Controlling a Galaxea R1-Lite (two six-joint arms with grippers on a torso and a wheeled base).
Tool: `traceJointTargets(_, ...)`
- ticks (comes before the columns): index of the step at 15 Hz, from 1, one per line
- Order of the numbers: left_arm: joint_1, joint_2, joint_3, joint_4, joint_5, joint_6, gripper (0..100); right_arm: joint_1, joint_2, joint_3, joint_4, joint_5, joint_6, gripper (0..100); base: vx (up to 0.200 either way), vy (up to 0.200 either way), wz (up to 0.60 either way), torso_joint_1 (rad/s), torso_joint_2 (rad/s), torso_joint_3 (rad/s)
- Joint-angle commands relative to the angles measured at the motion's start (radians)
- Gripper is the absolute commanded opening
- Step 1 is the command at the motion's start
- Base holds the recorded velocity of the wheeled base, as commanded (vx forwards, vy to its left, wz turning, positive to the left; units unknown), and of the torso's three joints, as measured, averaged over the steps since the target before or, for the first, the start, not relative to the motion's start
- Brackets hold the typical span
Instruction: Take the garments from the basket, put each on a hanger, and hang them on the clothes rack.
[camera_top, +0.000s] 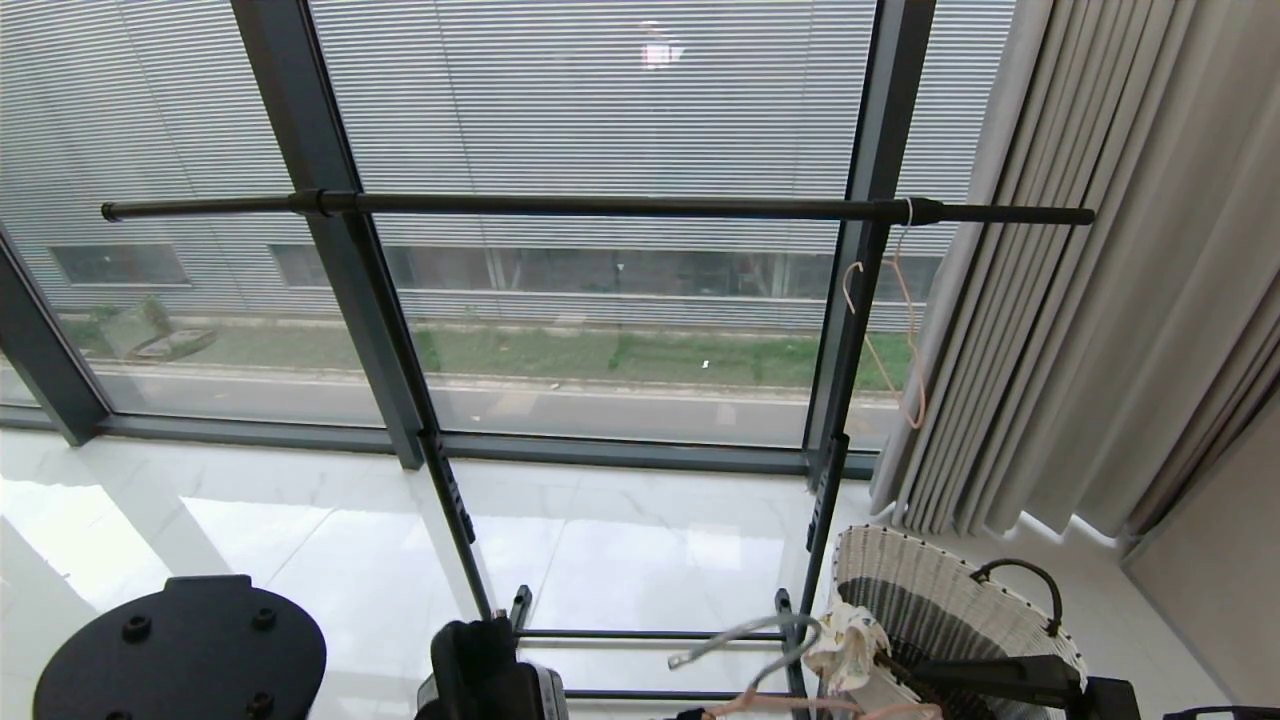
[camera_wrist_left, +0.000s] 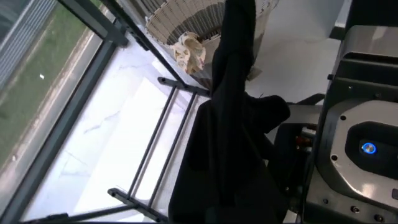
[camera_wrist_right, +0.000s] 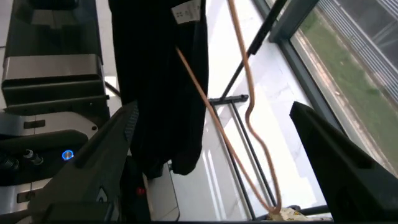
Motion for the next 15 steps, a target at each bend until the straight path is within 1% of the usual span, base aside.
traceJointTargets(1,0.068,0.012,-0.02,0.0,0.022,-0.157,0,-0.004,0.001,0.001,0.0,0.0,-0.003,100,0.0,0.0,0.0,0.0,0.0,0.0)
traceJointTargets(2,0.069,0.01,-0.052,0.0,0.063,-0.21,0,-0.004,0.007,0.0,0.0,0.0,-0.003,100,0.0,0.0,0.0,0.0,0.0,0.0)
traceJointTargets(3,0.069,0.014,-0.08,0.0,0.103,-0.213,0,-0.004,0.017,-0.002,0.0,0.0,-0.003,100,0.0,0.0,0.0,0.0,0.0,0.0)
traceJointTargets(4,0.072,0.014,-0.107,-0.009,0.114,-0.213,0,-0.004,0.031,-0.002,0.0,0.002,0.002,100,0.0,0.0,0.0,0.0,0.0,0.0)
traceJointTargets(5,0.082,0.014,-0.113,-0.048,0.119,-0.21,0,-0.004,0.057,-0.003,0.0,0.002,0.016,100,0.0,0.0,0.0,0.0,0.0,0.0)
traceJointTargets(6,0.086,0.014,-0.11,-0.095,0.125,-0.206,0,-0.004,0.097,-0.013,-0.005,0.002,0.063,100,0.0,0.0,0.0,0.0,0.0,0.0)
traceJointTargets(7,0.086,0.01,-0.11,-0.118,0.135,-0.199,0,-0.004,0.139,-0.04,-0.011,0.0,0.126,100,0.0,0.0,0.0,0.0,0.0,0.0)
traceJointTargets(9,0.097,0.004,-0.11,-0.138,0.142,-0.134,0,-0.004,0.215,-0.108,-0.026,-0.017,0.247,100,0.0,0.0,0.0,0.0,0.0,0.0)
traceJointTargets(10,0.1,0.004,-0.11,-0.14,0.142,-0.127,0,-0.004,0.226,-0.114,-0.026,-0.024,0.26,100,0.0,0.0,0.0,0.0,0.0,0.0)
traceJointTargets(11,0.105,0.004,-0.112,-0.158,0.142,-0.095,0,-0.017,0.31,-0.155,-0.049,-0.093,0.341,100,0.0,0.0,0.0,0.0,0.0,0.0)
traceJointTargets(12,0.105,0.004,-0.113,-0.163,0.142,-0.093,0,-0.031,0.355,-0.169,-0.088,-0.124,0.378,100,0.0,0.0,0.0,0.0,0.0,0.0)
traceJointTargets(13,0.105,0.003,-0.113,-0.169,0.142,-0.093,0,-0.044,0.41,-0.183,-0.135,-0.17,0.407,100,0.0,0.0,0.0,0.0,0.0,0.0)
traceJointTargets(14,0.105,0.003,-0.113,-0.177,0.142,-0.091,0,-0.052,0.462,-0.189,-0.172,-0.23,0.422,100,0.0,0.0,0.0,0.0,0.0,0.0)
traceJointTargets(15,0.105,0.003,-0.113,-0.184,0.142,-0.091,0,-0.054,0.499,-0.192,-0.193,-0.273,0.425,100,0.0,0.0,0.0,0.0,0.0,0.0)
